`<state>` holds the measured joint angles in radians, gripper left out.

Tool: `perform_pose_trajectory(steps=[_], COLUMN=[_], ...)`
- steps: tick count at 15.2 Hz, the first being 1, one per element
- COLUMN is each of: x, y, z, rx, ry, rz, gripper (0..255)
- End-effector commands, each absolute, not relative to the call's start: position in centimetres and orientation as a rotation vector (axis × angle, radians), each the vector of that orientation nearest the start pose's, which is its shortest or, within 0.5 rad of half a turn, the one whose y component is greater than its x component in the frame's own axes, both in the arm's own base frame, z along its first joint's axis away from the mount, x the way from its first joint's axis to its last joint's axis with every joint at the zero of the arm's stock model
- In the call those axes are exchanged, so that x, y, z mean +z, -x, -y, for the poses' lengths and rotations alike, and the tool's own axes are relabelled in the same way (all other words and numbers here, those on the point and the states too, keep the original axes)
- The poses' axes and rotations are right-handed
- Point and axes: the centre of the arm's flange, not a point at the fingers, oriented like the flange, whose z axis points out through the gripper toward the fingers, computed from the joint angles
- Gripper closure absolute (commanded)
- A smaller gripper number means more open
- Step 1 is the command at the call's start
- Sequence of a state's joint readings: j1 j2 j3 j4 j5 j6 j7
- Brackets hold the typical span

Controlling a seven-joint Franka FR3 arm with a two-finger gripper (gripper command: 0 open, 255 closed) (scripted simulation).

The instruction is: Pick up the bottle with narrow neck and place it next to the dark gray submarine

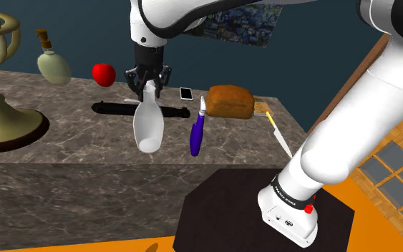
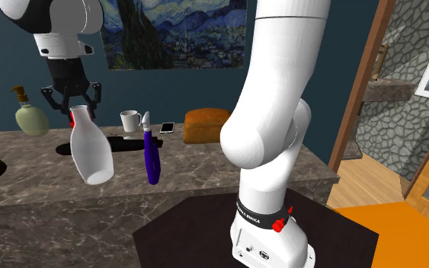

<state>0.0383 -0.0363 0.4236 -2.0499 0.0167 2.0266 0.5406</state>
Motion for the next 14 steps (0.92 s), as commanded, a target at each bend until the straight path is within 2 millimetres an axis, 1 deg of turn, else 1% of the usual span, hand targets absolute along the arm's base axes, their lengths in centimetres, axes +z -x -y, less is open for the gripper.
perform_pose_trajectory(steps=[1,2,9,10,14], x=[44.37,44.10,44.10,44.10,44.10], y=[-48.52,-48.52,-48.52,-48.53,-48.53], z=[-24.32,-24.32,-24.32,-24.31,-24.31], rx=[-0.015,-0.015,-0.015,-0.015,-0.015], ry=[3.133,3.133,3.133,3.133,3.133], rz=[-0.135,-0.135,-0.135,-0.135,-0.135], gripper=[255,255,255,0,0])
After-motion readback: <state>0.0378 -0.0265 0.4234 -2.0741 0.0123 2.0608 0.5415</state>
